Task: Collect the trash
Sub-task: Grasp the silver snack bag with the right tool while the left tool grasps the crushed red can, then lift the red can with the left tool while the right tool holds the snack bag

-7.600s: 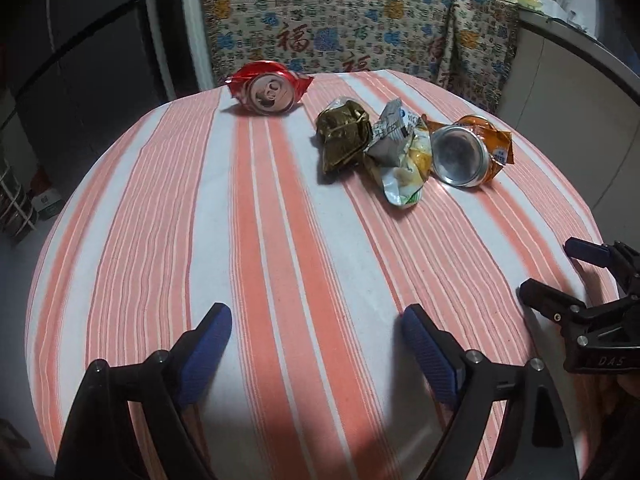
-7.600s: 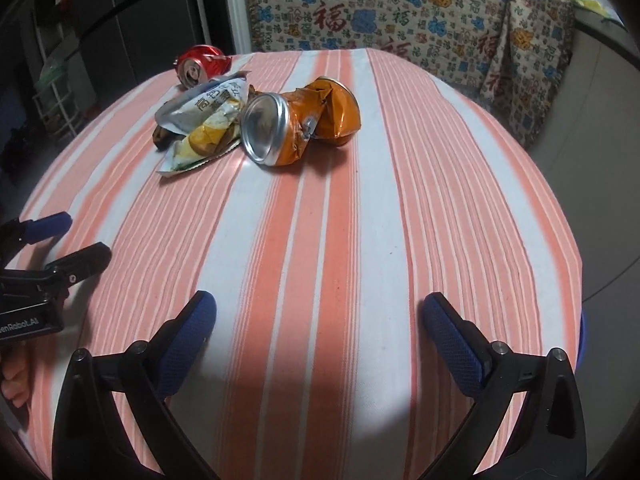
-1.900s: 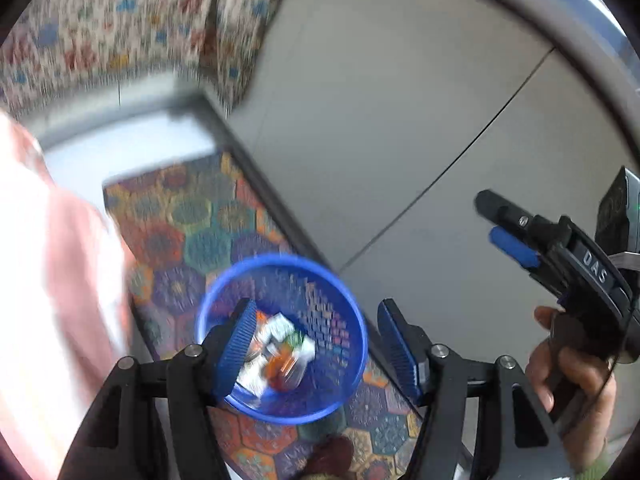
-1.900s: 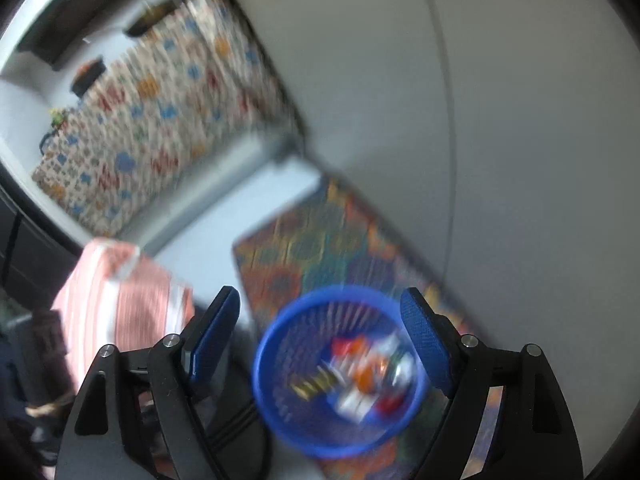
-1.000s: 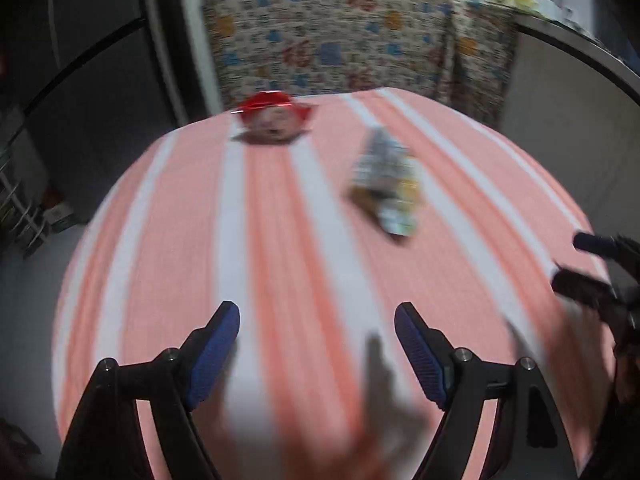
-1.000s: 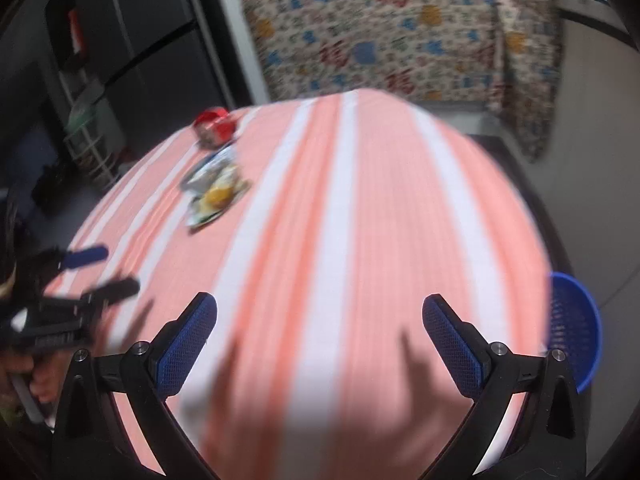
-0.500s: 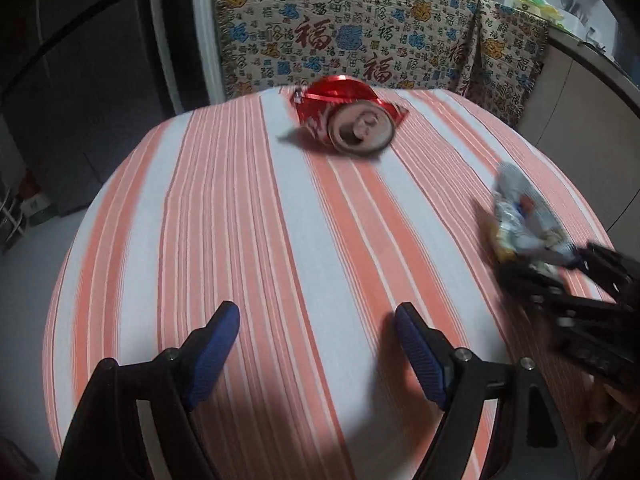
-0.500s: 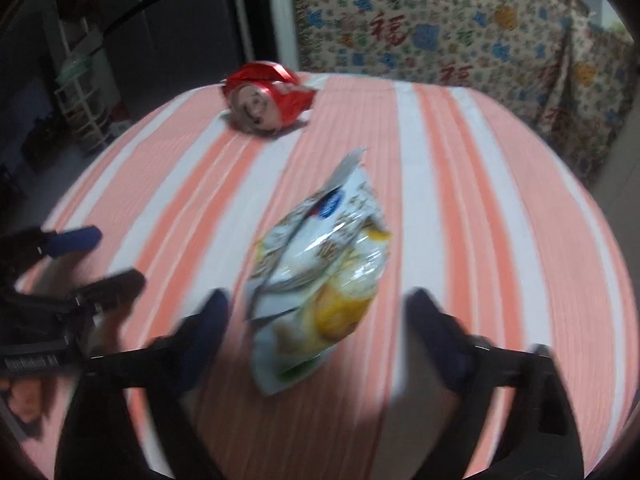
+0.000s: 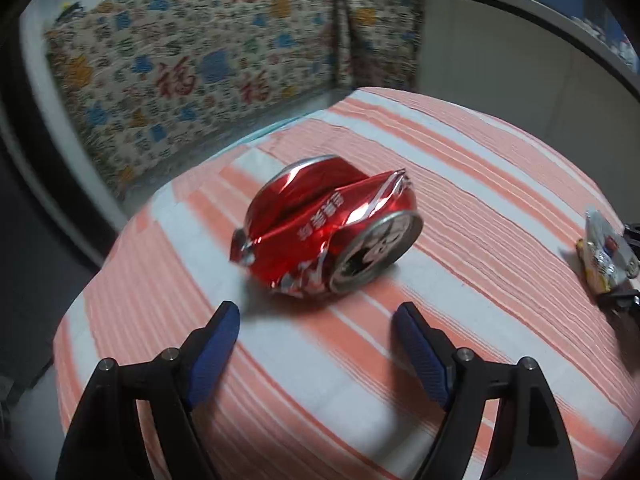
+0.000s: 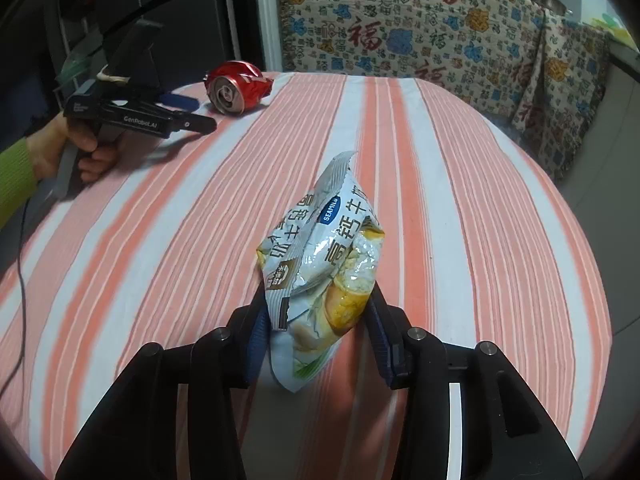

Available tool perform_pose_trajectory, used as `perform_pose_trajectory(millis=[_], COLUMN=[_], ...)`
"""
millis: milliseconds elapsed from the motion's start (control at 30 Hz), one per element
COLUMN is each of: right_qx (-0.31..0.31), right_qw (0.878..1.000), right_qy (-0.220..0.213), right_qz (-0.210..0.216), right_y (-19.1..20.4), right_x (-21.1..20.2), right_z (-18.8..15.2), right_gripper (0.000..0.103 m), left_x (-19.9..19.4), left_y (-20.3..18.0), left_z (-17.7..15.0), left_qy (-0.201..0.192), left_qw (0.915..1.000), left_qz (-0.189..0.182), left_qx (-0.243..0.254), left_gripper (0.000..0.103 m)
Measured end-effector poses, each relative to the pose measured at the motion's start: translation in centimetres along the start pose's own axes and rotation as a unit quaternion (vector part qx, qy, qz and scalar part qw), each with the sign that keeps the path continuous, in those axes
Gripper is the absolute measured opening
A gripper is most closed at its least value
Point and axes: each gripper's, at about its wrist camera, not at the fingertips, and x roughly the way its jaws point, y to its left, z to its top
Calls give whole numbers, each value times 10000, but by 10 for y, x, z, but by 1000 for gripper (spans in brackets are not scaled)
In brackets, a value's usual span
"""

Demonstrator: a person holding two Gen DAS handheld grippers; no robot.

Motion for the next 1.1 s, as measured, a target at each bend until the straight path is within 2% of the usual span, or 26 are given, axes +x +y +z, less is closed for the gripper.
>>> perform_pose_trajectory(millis=[133,400,500,533,567,633,733,800,900,967,1033,1100], right_qx=[32,25,37,38,37,55,88,139,361,352,213,178], right_qw=[10000,10000,10000,10000,10000,10000,10000,9999,9990,9990,9997,9998], right_qy=[1,-1,-2,-2,-3,-4,-10,-20,-63,-78,-81,68], right_qz=[20,-12,-16,-15,-16,-16,1,50,265,261,85,114], right_y=[0,0,0,0,0,0,-1,-3,-13,-20,-27,-41], right_x=[0,0,0,0,0,0,0,0,-1,-1,-2,-2], right_z=[1,0,1,1,1,1,1,1,2,4,6,6], right_gripper=[46,46,47,47,47,47,47,46,43,39,39,39], left_x=[7,10,19,23,26,25,16,3,-22,-37,-52,-66], left_y=[10,0,-11,-10,-8,2,1,-10,-44,-70,-99,-125], left_z=[8,26,32,34,35,37,30,21,8,-1,-14,-30], left_qy=[-34,-492,-363,-275,-180,-205,-241,-212,-72,47,83,56], left_qw=[9993,9936,9922,9932,9949,9971,9980,9957,9926,9903,9838,9748], left_qz=[-234,-127,-142,-195,-414,-692,-346,-192,103,459,728,831], left_qx=[303,1012,1180,1114,901,233,-471,-885,-1206,-1311,-1634,-2067], left_gripper=[83,82,79,60,47,47,46,46,47,47,47,47])
